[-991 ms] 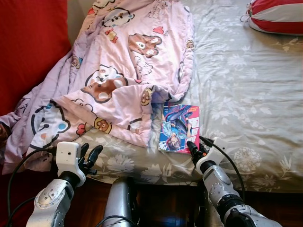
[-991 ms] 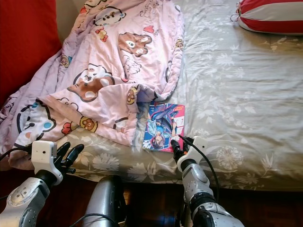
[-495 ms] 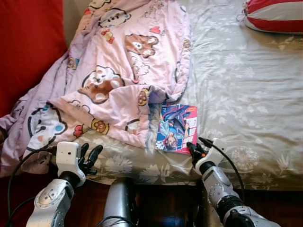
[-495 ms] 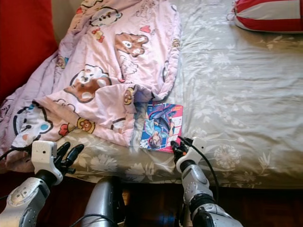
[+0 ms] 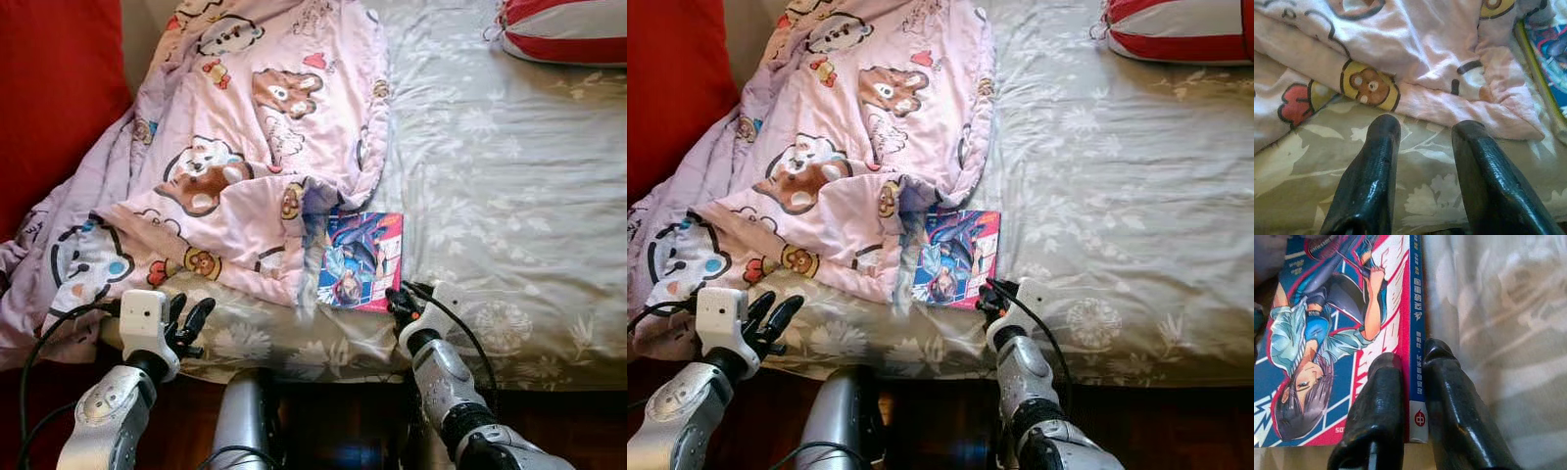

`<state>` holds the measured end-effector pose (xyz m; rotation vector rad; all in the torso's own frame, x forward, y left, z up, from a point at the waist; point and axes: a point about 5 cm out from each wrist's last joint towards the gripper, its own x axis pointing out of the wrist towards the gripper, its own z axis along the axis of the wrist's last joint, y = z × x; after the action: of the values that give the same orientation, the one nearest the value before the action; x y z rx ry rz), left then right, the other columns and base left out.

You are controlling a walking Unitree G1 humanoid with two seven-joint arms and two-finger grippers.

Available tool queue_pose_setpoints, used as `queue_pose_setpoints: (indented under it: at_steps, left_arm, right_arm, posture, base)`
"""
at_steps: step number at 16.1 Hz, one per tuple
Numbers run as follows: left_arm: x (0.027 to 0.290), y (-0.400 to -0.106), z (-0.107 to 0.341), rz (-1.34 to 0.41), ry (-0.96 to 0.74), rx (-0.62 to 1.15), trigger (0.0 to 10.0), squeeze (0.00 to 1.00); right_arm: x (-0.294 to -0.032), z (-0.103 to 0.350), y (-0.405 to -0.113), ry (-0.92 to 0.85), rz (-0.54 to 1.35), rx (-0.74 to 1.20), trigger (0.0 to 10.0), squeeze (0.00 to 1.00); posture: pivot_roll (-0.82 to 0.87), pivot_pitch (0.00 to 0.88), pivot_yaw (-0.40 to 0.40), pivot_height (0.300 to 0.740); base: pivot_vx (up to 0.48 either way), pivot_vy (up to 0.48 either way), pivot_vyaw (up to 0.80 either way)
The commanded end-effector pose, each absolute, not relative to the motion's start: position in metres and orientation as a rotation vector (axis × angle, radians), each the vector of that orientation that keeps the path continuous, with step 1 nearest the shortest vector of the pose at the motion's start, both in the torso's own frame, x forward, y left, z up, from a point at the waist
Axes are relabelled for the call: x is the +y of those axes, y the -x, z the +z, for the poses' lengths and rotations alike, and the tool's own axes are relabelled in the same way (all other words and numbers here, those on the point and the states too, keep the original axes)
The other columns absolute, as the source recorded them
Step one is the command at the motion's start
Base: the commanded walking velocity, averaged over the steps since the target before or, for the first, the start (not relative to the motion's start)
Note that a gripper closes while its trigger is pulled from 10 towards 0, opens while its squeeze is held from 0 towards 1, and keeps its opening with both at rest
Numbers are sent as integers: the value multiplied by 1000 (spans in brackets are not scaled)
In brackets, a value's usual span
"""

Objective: Clean up the room

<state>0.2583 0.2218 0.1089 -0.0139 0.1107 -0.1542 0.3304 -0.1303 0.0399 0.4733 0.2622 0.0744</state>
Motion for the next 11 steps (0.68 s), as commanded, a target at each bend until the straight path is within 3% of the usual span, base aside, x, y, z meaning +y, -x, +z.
queue_pose_setpoints:
  at_steps: [1, 6, 11]
  left_arm:
    - [226, -255, 100, -134, 22, 148, 10000, 0]
    - [220, -265, 98, -129, 37, 135, 10000, 0]
    - [214, -287, 97, -112, 66, 96, 10000, 0]
  right_arm:
    - [-130, 42, -329, -420, 64, 226, 0, 0]
    - [-143, 62, -327, -292, 41, 23, 0, 0]
    - [-138, 80, -319, -222, 107, -80, 0, 0]
  posture:
    - [212, 247, 110, 565]
    - [175, 210, 95, 565]
    - [101, 120, 54, 565]
  base:
    - [0, 0, 0]
    - [0, 0, 0]
    - [0, 0, 0]
